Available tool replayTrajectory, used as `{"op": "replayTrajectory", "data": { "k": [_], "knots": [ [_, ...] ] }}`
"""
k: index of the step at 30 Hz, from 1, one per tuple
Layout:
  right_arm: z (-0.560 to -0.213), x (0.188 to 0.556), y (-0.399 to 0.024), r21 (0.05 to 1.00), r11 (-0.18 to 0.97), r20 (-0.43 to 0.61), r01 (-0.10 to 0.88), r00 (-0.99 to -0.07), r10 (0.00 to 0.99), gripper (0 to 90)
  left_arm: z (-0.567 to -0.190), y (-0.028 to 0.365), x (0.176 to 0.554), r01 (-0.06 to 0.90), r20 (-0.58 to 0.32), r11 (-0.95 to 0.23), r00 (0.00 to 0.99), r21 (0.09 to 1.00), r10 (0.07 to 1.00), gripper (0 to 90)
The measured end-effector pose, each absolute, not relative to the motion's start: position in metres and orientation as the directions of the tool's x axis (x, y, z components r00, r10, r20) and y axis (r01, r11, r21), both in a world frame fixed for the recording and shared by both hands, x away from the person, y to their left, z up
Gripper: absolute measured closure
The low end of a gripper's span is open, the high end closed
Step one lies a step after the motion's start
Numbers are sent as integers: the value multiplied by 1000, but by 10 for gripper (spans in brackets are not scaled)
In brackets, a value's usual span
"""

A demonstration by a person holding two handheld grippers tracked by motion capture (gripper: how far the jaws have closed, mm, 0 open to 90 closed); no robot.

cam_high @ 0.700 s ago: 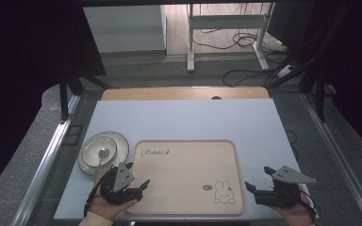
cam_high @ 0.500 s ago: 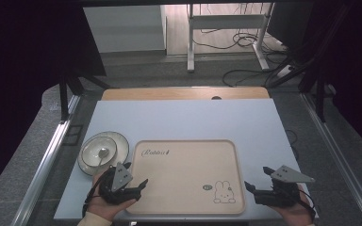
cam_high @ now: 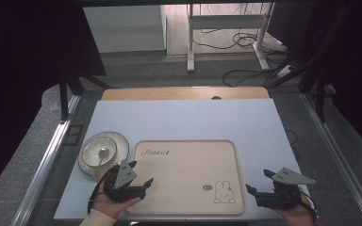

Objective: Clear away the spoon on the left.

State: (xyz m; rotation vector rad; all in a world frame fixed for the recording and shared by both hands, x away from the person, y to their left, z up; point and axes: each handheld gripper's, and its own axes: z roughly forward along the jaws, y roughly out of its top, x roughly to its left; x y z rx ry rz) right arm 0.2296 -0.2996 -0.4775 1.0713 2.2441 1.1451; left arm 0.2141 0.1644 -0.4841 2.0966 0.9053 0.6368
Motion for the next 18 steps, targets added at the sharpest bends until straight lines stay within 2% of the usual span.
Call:
{"op": "replayTrajectory", "data": {
  "k": [18],
  "knots": [
    [-480,228,-296,795,384,-35,469,-597,801,163,-473,162,208,358,189,-508,641,784,744,255]
  ]
}}
